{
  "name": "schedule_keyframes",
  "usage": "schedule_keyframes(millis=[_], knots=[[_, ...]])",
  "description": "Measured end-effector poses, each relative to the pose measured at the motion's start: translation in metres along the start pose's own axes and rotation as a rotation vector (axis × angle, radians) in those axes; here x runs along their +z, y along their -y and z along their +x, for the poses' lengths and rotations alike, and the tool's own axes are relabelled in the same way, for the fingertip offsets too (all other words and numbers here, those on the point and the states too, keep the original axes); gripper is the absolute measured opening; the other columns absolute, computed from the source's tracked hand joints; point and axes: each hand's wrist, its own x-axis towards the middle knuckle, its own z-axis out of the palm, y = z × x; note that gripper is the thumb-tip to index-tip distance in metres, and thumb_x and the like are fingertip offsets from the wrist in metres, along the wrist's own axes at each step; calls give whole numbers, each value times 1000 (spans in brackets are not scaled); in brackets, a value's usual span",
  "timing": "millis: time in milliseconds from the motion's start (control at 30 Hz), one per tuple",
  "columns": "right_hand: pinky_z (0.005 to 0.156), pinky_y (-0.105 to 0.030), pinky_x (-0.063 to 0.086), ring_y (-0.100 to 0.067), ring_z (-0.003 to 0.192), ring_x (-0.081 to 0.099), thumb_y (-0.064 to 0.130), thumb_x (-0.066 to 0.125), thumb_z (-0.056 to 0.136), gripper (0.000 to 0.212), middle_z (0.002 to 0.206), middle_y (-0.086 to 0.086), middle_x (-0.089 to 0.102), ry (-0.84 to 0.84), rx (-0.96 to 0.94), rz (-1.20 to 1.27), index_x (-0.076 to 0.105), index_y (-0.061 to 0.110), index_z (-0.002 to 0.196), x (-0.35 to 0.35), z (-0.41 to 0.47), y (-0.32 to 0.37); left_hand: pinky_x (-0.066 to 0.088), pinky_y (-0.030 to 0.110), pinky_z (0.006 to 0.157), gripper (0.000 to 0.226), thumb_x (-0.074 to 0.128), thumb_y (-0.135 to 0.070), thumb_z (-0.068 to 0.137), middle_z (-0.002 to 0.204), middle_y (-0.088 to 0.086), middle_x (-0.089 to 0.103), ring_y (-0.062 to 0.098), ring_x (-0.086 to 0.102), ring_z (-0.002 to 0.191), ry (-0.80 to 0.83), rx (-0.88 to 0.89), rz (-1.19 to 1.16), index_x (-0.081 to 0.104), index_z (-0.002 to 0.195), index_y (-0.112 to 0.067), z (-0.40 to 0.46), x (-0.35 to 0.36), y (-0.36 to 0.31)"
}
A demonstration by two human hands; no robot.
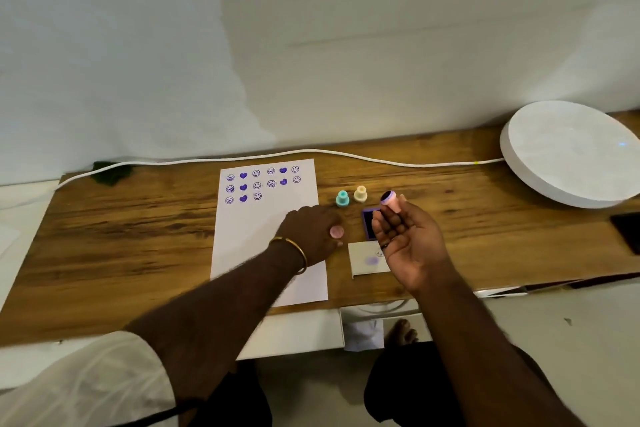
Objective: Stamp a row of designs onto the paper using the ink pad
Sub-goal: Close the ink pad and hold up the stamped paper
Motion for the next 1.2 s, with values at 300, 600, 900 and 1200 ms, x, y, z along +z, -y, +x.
schedule_keyframes(millis=[300,600,900,1200], knots=[[75,-29,59,-20,79,72,21,62,93,27,86,-12,73,23,5,-27,66,0,109,7,14,-7,47,32,79,34,44,-48,94,102,-1,66,19,60,90,-85,56,34,64,105,-22,4,12,11],[79,-35,59,-24,89,72,19,61,94,20,98,-13,75,-42,-128,-434,67,8,110,12,20,-15,53,23,71,34,72,-34,80,94,0,69,13,61,80,-163,-19,-448,65,108,-15,7,-9,4],[83,-37,59,-23,89,74,16,60,94,15,99,-10,76,24,-169,-548,69,13,106,14,18,-18,52,10,70,36,82,-15,74,89,0,73,2,67,76,-214,-32,-765,69,108,-13,9,-20,0],[82,-32,59,-18,90,74,14,64,91,12,98,-5,76,57,-196,-586,72,23,93,16,18,-20,48,5,66,40,82,-16,73,94,-24,66,-6,66,80,-252,-41,-815,66,100,-39,9,-24,-2]])
